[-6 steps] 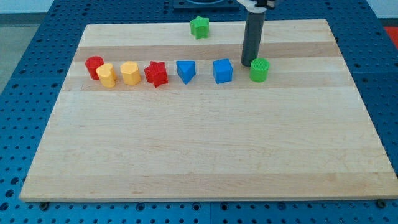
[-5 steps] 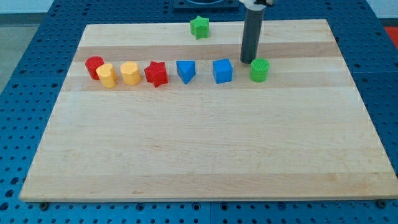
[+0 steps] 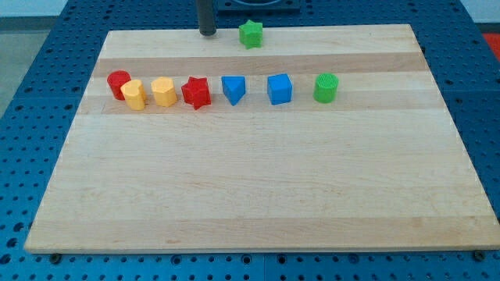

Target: Move the green star towards top right

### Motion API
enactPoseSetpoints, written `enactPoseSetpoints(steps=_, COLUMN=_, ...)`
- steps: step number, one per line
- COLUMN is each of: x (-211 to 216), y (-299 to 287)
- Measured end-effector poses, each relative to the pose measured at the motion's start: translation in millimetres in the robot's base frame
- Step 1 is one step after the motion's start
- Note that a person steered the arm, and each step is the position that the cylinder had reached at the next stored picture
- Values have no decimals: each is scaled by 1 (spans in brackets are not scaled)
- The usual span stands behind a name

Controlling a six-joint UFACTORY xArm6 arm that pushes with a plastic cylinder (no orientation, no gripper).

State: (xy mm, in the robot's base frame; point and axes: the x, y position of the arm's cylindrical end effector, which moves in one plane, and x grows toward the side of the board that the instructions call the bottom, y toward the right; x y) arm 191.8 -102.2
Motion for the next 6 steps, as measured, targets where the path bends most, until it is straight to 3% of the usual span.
enactPoseSetpoints(steps=1, x=1, y=15)
enactPoseSetpoints(steps=3, x=2, y=121)
enactPoseSetpoints(steps=4, x=1, y=146)
enactPoseSetpoints(steps=6, x=1, y=110)
